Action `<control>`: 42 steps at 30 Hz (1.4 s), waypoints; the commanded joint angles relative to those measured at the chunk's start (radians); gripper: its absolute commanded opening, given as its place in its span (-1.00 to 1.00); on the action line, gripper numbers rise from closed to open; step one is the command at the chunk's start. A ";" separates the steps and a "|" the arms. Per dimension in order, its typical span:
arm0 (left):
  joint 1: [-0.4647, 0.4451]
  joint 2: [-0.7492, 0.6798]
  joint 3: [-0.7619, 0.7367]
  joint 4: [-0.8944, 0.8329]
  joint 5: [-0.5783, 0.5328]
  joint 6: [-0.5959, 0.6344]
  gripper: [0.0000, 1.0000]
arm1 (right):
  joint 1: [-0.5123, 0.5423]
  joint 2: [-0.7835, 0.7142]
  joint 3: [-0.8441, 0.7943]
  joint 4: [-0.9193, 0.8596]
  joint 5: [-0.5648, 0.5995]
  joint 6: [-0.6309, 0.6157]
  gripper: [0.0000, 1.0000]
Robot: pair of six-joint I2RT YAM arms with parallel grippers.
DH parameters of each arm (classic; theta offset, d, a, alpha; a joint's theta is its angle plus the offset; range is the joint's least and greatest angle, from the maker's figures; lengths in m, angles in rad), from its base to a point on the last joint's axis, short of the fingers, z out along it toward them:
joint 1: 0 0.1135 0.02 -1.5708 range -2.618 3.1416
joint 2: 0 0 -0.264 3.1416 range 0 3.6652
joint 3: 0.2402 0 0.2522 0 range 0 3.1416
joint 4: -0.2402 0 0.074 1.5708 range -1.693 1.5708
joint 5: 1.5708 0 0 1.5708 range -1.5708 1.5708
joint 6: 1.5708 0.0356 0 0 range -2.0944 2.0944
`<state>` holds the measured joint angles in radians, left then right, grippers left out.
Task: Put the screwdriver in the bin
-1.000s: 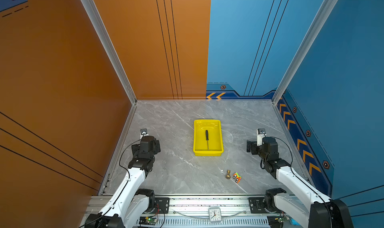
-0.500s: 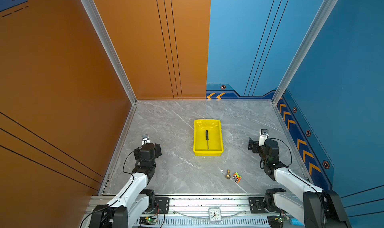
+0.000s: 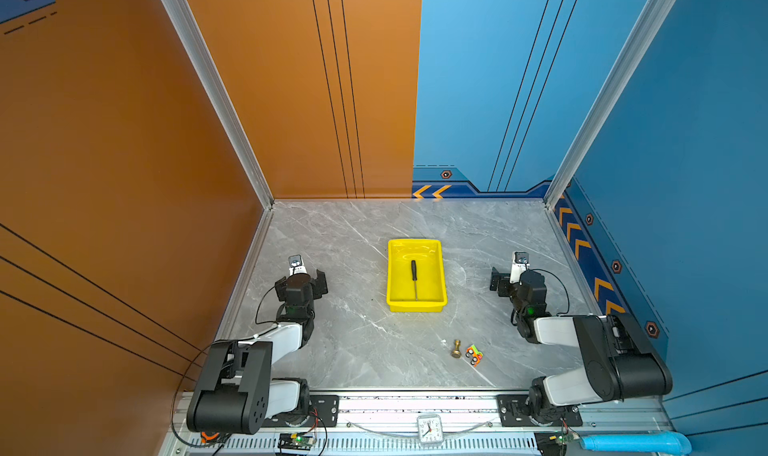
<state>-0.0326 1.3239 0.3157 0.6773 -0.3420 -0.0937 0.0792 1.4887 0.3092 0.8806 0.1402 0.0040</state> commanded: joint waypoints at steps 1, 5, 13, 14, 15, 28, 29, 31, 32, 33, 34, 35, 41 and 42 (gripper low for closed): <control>0.006 0.049 0.033 0.105 0.030 0.026 0.96 | -0.009 0.026 0.005 0.110 0.046 0.026 1.00; 0.005 0.133 0.033 0.193 0.040 0.038 0.96 | -0.011 0.059 0.020 0.119 0.078 0.039 1.00; -0.006 0.243 0.029 0.316 0.043 0.059 0.96 | -0.021 0.059 0.052 0.054 0.099 0.061 1.00; -0.012 0.244 0.033 0.317 0.036 0.070 0.96 | -0.024 0.058 0.054 0.049 0.095 0.063 1.00; -0.013 0.238 0.037 0.300 0.036 0.067 0.96 | -0.027 0.058 0.054 0.047 0.091 0.066 1.00; -0.039 0.245 0.043 0.298 0.010 0.093 0.96 | -0.027 0.059 0.057 0.043 0.092 0.065 0.99; -0.039 0.245 0.042 0.298 0.009 0.092 0.96 | -0.027 0.059 0.057 0.043 0.092 0.066 1.00; -0.039 0.244 0.043 0.298 0.010 0.093 0.96 | -0.028 0.059 0.058 0.043 0.093 0.065 1.00; -0.039 0.244 0.045 0.298 0.011 0.092 0.96 | -0.027 0.061 0.057 0.043 0.093 0.066 1.00; -0.040 0.244 0.044 0.298 0.013 0.092 0.96 | -0.027 0.060 0.057 0.042 0.092 0.066 1.00; -0.041 0.244 0.042 0.298 0.014 0.094 0.96 | -0.027 0.061 0.057 0.043 0.092 0.065 1.00; -0.042 0.244 0.043 0.300 0.013 0.096 0.96 | -0.027 0.061 0.058 0.043 0.092 0.066 1.00; -0.043 0.244 0.043 0.300 0.013 0.095 0.96 | -0.027 0.060 0.058 0.042 0.091 0.066 1.00; -0.044 0.244 0.042 0.300 0.011 0.097 0.96 | -0.027 0.060 0.058 0.042 0.091 0.066 1.00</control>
<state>-0.0669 1.5581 0.3374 0.9543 -0.3218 -0.0143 0.0578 1.5375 0.3508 0.9424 0.2142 0.0525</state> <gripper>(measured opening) 0.980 0.999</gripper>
